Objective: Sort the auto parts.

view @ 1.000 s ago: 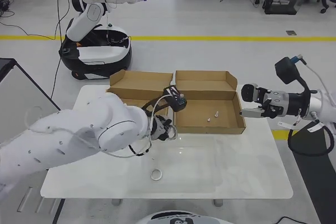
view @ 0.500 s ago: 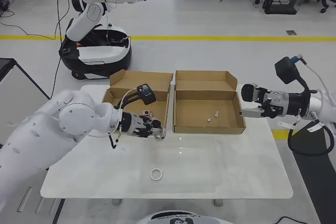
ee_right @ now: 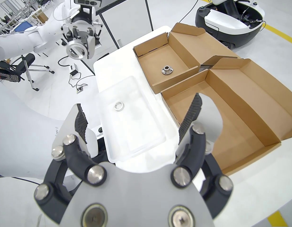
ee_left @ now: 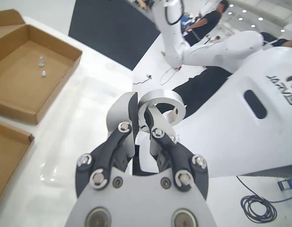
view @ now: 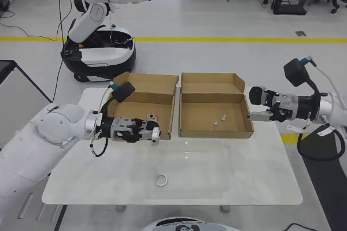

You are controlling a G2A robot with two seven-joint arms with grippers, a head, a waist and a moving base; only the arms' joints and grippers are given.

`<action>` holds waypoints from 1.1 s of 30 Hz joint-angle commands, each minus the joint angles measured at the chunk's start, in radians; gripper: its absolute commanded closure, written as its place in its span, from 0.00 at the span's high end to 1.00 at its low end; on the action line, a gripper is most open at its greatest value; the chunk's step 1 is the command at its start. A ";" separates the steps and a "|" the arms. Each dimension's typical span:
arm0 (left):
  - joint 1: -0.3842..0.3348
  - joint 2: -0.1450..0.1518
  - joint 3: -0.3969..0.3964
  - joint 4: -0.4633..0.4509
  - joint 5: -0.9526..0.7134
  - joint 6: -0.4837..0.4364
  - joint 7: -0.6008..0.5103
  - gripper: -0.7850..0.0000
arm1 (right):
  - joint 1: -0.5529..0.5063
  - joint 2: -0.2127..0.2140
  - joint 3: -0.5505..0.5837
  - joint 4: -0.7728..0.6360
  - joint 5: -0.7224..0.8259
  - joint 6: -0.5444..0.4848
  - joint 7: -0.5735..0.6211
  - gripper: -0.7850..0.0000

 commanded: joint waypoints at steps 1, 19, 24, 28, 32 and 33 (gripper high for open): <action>0.015 0.001 -0.014 -0.007 -0.092 -0.052 -0.019 0.00 | 0.000 0.000 0.000 0.000 0.000 0.000 0.000 1.00; 0.034 0.012 -0.103 -0.127 -0.296 -0.054 -0.032 0.00 | 0.000 0.000 0.000 0.000 0.000 0.000 0.000 1.00; 0.034 0.012 -0.103 -0.127 -0.296 -0.054 -0.032 0.00 | 0.000 0.000 0.000 0.000 0.000 0.000 0.000 1.00; 0.069 -0.001 -0.105 -0.148 -0.349 -0.094 0.042 0.00 | 0.000 0.000 0.000 0.000 0.000 0.000 0.000 1.00; 0.080 -0.020 -0.086 -0.182 -0.476 -0.131 0.045 0.00 | 0.000 0.000 0.000 0.000 0.000 0.000 0.000 1.00; 0.079 -0.026 -0.081 -0.191 -0.505 -0.130 0.044 0.00 | 0.000 0.000 0.000 0.000 0.000 0.000 0.000 1.00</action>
